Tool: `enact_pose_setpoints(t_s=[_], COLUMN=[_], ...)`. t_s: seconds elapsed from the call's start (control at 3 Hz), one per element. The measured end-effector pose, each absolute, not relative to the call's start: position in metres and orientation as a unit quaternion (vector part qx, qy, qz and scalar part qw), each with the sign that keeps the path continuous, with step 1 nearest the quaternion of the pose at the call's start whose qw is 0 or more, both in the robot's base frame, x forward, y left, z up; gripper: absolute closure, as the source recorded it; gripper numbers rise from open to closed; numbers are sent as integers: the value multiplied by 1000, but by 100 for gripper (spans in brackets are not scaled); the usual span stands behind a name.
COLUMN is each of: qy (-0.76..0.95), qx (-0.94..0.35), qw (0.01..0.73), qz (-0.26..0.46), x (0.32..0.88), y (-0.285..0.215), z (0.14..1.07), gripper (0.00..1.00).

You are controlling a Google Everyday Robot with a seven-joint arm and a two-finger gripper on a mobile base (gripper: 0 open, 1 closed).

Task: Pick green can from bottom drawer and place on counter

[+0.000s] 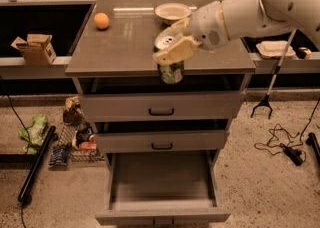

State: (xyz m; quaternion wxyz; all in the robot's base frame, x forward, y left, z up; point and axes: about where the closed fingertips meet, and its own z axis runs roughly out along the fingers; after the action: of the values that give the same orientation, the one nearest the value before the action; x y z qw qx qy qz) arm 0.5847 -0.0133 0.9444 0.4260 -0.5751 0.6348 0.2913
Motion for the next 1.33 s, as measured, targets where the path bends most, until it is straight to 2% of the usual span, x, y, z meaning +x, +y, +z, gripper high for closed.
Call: enact_pose_setpoints(t_s=[0.67, 1.33], qy=[663, 728], qx=[-515, -417], qw=[465, 485], qz=[282, 247], x=[690, 761], y=[11, 18], z=[1001, 1002], gripper=[100, 100])
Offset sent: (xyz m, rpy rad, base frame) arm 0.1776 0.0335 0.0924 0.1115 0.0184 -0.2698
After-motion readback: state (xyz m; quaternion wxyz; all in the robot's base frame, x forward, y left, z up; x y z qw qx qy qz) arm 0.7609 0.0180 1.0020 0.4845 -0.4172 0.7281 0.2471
